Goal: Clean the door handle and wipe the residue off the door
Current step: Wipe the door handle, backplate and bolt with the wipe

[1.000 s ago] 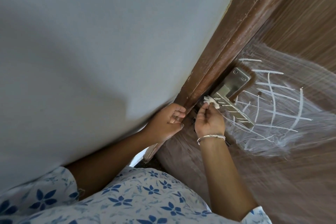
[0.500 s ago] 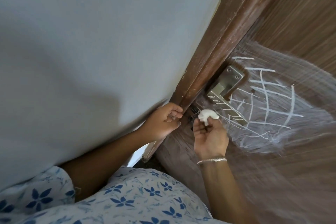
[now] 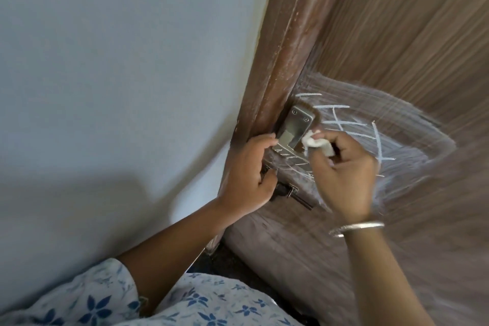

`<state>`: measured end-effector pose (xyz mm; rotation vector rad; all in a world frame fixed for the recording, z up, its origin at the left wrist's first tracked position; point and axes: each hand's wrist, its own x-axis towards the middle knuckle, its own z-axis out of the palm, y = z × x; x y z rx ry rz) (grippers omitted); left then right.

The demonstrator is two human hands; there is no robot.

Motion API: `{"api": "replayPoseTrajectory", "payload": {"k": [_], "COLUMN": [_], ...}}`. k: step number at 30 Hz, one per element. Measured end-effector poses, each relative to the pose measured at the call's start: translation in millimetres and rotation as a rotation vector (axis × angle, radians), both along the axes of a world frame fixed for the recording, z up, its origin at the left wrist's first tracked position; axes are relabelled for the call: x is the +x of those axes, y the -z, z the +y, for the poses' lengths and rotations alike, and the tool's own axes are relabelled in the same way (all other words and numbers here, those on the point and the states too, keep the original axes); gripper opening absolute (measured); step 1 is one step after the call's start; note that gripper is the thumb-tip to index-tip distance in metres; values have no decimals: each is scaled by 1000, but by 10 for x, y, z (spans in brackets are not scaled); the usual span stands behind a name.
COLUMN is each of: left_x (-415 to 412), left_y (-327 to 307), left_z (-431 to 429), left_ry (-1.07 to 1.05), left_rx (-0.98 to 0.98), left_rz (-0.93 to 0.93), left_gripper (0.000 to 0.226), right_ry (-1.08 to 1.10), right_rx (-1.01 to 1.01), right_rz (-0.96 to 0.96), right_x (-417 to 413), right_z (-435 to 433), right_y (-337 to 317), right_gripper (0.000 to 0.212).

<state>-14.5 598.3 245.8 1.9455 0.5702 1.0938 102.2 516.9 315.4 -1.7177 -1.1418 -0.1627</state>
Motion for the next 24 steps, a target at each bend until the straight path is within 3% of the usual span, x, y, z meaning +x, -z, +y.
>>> {"api": "replayPoseTrajectory", "payload": {"k": [3, 6, 8, 13, 16, 19, 24], "left_x": [97, 156, 169, 185, 214, 240, 245], "left_y": [-134, -135, -92, -17, -8, -1, 38], "left_z": [18, 34, 36, 68, 83, 95, 122], "left_ry": [23, 58, 72, 89, 93, 89, 113], "left_rx": [20, -68, -124, -173, -169, -162, -183], "left_rz": [-9, 26, 60, 97, 78, 72, 30], "left_gripper": [57, 64, 67, 69, 68, 67, 66], "right_ry": [-62, -46, -54, -98, -38, -76, -224], "right_rx": [-134, -371, -464, -470, -355, -272, -506], "right_rz": [-343, -479, -449, -335, -234, -309, -503], "right_x": [6, -59, -70, 118, 236, 158, 1], "right_z": [159, 285, 308, 195, 139, 191, 287], "right_y": [1, 24, 50, 7, -38, -27, 10], "right_gripper": [25, 40, 42, 33, 36, 37, 35]}}
